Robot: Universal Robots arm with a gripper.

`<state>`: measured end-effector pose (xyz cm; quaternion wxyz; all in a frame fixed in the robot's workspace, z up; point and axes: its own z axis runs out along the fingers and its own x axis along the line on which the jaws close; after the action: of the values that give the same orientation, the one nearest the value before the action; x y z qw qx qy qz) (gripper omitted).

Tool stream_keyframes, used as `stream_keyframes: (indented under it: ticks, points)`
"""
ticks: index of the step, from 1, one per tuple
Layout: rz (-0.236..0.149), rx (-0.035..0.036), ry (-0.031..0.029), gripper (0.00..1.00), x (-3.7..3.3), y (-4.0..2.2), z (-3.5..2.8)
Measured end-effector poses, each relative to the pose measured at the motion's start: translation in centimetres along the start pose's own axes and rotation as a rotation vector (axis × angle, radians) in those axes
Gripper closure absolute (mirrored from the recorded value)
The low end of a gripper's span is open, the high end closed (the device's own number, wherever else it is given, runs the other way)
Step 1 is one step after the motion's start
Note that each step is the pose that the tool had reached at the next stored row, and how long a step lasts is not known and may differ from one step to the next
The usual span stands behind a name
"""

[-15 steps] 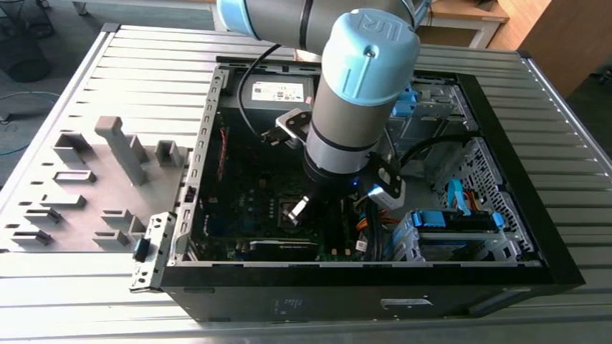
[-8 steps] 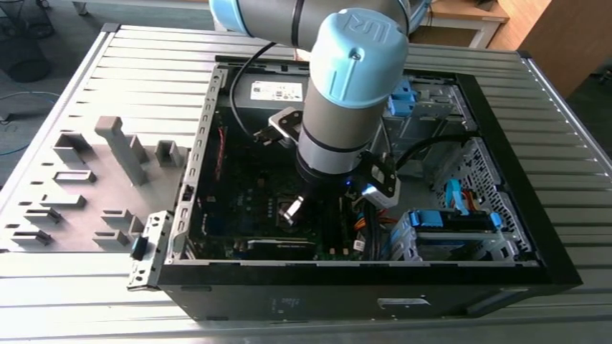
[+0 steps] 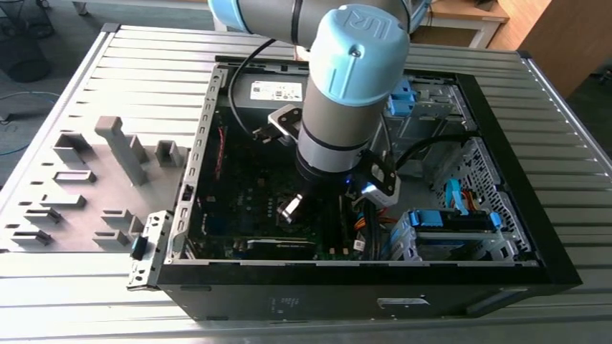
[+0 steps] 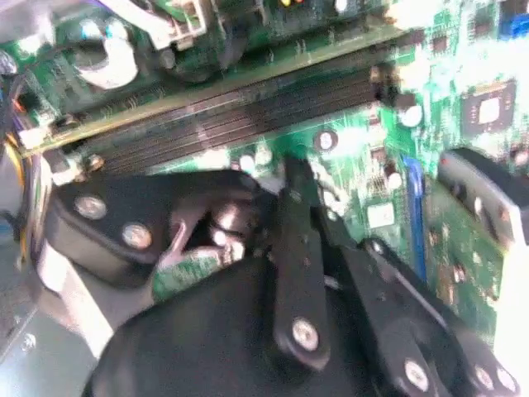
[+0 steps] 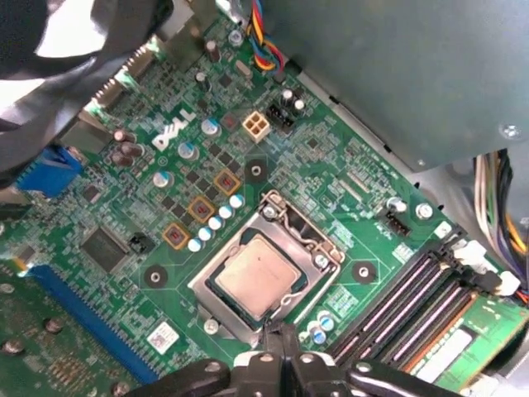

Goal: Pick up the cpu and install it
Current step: 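Install the first cpu locking lever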

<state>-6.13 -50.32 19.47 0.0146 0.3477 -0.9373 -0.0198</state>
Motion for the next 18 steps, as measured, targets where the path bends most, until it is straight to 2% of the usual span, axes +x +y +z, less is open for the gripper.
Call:
stream_keyframes:
  ticks: [7, 13, 15, 18]
  points:
    - [0.0, 0.0004, 0.0004, 0.89, 0.5, -0.6, -0.1]
    - [-0.001, -0.0039, -0.0031, 0.89, 0.52, -0.62, -0.09]
    - [-0.001, -0.0151, -0.0129, 0.89, 0.52, -0.62, -0.28]
    - [-0.002, -0.027, -0.0231, 0.89, 0.53, -0.59, -0.81]
